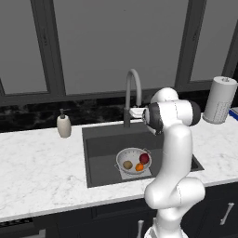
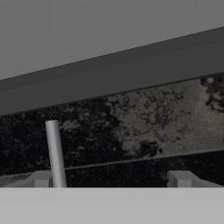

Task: Put the colander in the sink, put the tangerine, kiwi, pear in the colander, and turn on the sink faucet and pour water over the colander.

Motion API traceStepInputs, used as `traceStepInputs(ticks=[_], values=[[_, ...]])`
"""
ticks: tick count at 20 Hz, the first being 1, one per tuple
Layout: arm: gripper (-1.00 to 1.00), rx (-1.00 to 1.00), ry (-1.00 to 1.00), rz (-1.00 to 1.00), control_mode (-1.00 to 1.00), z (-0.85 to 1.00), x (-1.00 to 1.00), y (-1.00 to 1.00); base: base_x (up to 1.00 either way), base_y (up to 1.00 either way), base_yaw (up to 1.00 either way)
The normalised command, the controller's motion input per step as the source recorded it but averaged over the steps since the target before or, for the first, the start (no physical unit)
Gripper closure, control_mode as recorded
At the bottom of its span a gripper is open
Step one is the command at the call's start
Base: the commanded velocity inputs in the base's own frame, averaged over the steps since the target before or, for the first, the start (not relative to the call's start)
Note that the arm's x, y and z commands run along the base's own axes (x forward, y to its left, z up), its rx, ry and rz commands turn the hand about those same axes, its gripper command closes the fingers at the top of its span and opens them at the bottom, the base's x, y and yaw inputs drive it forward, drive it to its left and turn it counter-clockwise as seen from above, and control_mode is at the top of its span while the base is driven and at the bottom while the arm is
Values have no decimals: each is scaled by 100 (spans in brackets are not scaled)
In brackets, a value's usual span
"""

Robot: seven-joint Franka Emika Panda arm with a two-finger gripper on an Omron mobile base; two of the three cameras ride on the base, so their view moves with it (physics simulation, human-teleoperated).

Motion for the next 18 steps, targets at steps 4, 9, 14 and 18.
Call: traceStepInputs(ticks=[4,9,14,18], values=[[-100,0,0,-1,-100,0,4,-56,0,0,0],[-100,0,0,-1,-100,0,5,-57,0,0,0],[-100,2,0,-2,-100,0,4,-81,0,0,0],[-100,4,0,-1,-100,0,9,-88,0,0,0]])
